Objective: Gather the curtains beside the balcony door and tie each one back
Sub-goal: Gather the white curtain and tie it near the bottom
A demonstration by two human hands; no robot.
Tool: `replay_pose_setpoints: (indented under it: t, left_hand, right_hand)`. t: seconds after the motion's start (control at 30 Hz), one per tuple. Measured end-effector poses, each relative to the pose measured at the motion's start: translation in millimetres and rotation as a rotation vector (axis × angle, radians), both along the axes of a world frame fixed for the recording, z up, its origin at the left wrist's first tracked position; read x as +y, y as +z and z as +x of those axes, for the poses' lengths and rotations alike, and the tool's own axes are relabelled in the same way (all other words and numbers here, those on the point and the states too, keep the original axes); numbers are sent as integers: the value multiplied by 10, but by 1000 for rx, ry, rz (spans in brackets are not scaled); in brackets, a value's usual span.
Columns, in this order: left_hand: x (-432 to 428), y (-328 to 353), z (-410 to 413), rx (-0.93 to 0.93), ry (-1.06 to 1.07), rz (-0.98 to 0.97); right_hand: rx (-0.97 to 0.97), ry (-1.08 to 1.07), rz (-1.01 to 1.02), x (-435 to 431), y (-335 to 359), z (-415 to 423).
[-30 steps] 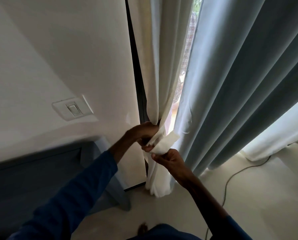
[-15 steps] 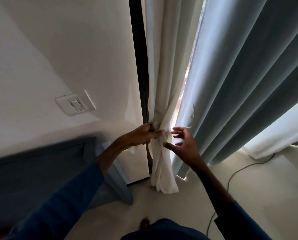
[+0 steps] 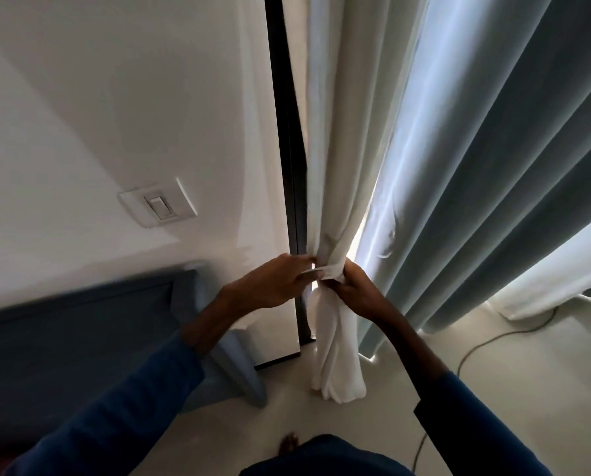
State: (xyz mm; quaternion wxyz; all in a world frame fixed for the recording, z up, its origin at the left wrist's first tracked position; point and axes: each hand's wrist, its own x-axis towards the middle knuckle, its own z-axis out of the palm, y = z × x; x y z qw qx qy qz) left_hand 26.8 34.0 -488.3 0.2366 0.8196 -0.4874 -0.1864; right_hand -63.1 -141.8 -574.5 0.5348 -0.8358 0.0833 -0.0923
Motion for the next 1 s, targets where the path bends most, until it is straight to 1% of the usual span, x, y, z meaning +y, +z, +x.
replay_pose_setpoints:
  t: [0.07,0.17,0.23,0.3,0.33,0.43,0.5,0.57,0.63,0.67,0.73,0.83,0.9,0.97,1.0]
  left_hand:
    - [66,37,52,19,1,-66]
    - [105,27,100,78,-36,-30]
    - [111,-47,109,161,12,-17]
    - [134,-125,102,195,62,-12]
    - [144,-170,114,160,76,9]
    - [111,-253,131,-22,104,101]
    - [37,-294,147,-93,165,88]
    - [-17,-297,133,-46,289,26]
    - [-36,-245,118,-3,372,-96]
    - [-39,-197,102,-8,356,-142]
    - [-64,-133,76,2,334,-155]
    - [-84,-147,36,51,202,-162]
    - [-88,-178,33,81,119,-146]
    - [-78,-116,9,84,32,-85]
    - [-80,-88,-12,117,-9,-55]
  right_hand:
    - [41,11,32,-59,28,-29]
    - [104,39,96,-94,68,-49]
    - [123,74,137,-88,73,-72]
    - [141,112,184,-86,84,-110]
    - [152,131,195,-79,97,-128]
    - [203,182,174,-24,145,-140]
    - [239,251,143,46,196,-137]
    - [263,309,119,108,206,-132]
    - [271,309,156,140,228,-145]
    - [264,294,158,141,224,-149]
    - [242,255,164,130,194,-156]
    - [219,197,201,125,165,-180]
    - [195,135,219,123,138,-189]
    - [164,63,201,107,112,-194]
    - [153,31,189,97,100,-187]
